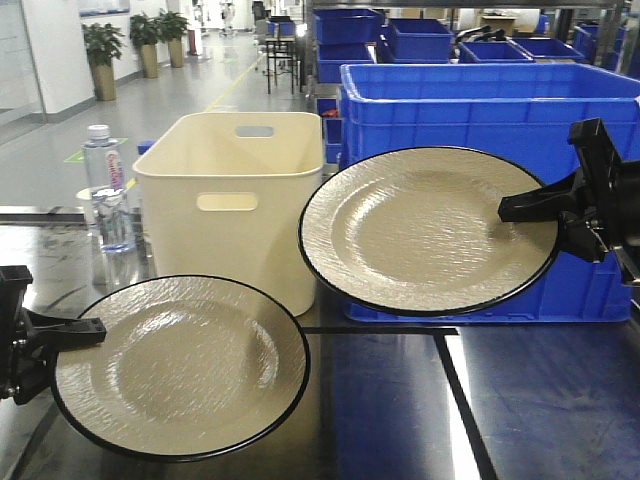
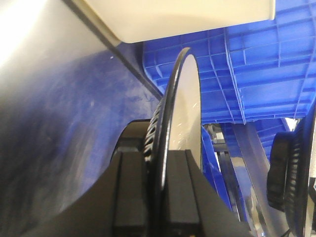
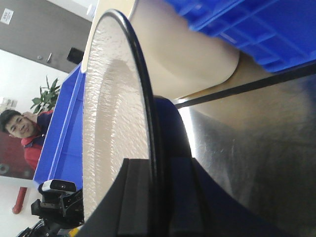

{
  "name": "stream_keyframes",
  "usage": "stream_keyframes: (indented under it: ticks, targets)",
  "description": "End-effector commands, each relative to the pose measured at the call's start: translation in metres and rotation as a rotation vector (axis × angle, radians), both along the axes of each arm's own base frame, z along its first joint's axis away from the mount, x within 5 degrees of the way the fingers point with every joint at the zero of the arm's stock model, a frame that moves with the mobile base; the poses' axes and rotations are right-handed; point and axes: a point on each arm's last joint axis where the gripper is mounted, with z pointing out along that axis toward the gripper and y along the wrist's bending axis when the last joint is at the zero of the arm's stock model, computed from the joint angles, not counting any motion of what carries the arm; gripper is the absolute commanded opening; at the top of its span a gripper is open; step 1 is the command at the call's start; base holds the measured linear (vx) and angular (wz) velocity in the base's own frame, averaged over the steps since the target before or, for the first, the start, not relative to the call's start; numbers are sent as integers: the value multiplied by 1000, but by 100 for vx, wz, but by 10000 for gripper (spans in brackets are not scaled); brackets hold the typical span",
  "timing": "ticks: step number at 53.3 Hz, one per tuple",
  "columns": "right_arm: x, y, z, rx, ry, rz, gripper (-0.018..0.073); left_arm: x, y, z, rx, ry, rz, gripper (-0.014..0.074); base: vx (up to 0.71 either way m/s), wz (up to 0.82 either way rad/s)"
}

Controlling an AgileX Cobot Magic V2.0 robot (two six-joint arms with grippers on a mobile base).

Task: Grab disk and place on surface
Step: 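Lower the left gripper's plate onto the table near the cream bin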

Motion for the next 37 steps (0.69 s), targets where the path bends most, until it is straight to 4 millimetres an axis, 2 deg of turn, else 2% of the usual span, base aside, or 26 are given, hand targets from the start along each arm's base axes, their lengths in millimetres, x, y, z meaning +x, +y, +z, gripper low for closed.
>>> stream_keyframes:
  ticks: [1, 37]
  targets:
    - [-14, 4, 39, 118, -125, -20, -5, -4, -4, 31, -133, -93, 1, -1, 14, -22]
    - [-14, 4, 39, 118, -125, -20, -5, -4, -4, 31, -132, -93, 1, -1, 5, -9]
